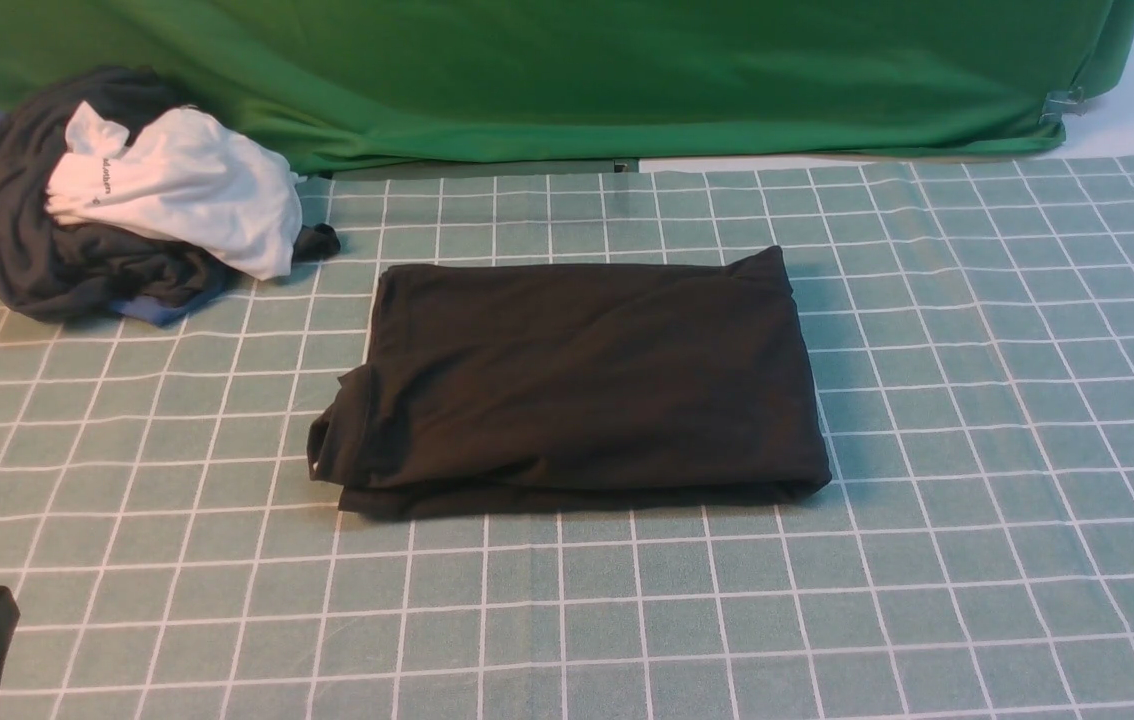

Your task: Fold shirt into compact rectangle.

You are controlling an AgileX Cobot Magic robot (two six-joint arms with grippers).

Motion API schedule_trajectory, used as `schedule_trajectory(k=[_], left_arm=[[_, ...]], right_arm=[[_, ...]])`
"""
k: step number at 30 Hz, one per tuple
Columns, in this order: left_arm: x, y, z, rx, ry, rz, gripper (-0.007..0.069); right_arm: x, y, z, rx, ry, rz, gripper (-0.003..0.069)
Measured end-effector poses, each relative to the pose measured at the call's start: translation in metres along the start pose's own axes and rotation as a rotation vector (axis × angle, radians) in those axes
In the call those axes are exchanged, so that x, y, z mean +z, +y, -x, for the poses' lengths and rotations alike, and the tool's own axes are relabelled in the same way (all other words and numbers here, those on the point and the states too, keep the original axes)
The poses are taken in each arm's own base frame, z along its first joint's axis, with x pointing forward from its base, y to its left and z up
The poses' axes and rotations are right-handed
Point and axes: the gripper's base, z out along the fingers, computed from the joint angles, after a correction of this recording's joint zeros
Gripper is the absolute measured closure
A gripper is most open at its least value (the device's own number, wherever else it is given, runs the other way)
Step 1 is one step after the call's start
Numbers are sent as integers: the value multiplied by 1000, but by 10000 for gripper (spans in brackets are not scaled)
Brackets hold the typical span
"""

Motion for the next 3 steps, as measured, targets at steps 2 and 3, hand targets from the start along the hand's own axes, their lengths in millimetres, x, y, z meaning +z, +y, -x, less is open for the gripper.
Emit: schedule_trajectory(k=[2,3], left_arm=[[0,0,0,0,0,0,608],[0,0,0,0,0,0,608]], right_arm=[[0,0,0,0,0,0,419],[0,0,0,0,0,0,419]])
